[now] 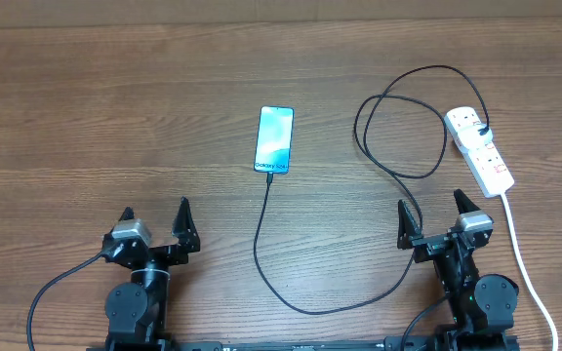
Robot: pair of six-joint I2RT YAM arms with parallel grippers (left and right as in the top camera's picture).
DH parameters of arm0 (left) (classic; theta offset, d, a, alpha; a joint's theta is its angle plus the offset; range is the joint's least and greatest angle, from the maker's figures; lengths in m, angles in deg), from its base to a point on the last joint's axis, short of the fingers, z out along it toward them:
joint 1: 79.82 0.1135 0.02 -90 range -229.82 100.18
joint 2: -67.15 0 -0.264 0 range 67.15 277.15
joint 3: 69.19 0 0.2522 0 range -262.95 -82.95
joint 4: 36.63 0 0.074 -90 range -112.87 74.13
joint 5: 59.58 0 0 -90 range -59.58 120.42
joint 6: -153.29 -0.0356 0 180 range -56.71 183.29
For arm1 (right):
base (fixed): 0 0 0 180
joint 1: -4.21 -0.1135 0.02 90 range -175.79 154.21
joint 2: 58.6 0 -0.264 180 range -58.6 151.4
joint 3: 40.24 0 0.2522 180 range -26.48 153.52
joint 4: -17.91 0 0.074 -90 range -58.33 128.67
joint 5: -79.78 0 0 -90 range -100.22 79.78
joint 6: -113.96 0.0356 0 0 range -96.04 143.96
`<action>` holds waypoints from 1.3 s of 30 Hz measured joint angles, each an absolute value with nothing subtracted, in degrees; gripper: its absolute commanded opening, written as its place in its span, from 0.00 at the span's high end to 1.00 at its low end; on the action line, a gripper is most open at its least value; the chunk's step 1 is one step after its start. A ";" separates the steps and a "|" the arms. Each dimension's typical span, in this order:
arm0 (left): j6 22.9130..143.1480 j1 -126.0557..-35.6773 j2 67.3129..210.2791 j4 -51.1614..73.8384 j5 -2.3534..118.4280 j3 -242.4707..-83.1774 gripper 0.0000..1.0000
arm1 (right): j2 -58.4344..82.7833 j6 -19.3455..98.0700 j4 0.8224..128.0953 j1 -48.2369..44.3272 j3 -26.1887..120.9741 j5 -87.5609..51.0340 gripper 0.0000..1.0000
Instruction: Plug charger to phone and switch on socket
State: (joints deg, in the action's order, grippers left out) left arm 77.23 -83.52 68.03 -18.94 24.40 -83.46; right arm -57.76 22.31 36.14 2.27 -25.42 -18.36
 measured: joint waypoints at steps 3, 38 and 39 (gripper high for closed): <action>73.18 -83.52 68.03 -18.75 24.90 -83.46 0.01 | -57.76 22.29 36.14 2.27 -25.42 -18.34 0.00; 66.08 -80.79 68.03 -18.73 25.01 -83.46 0.01 | -57.76 22.27 36.17 2.30 -25.42 -18.36 0.00; 66.08 -80.77 68.03 -18.73 24.99 -83.46 0.01 | -57.76 22.31 36.14 2.27 -25.42 -18.34 0.00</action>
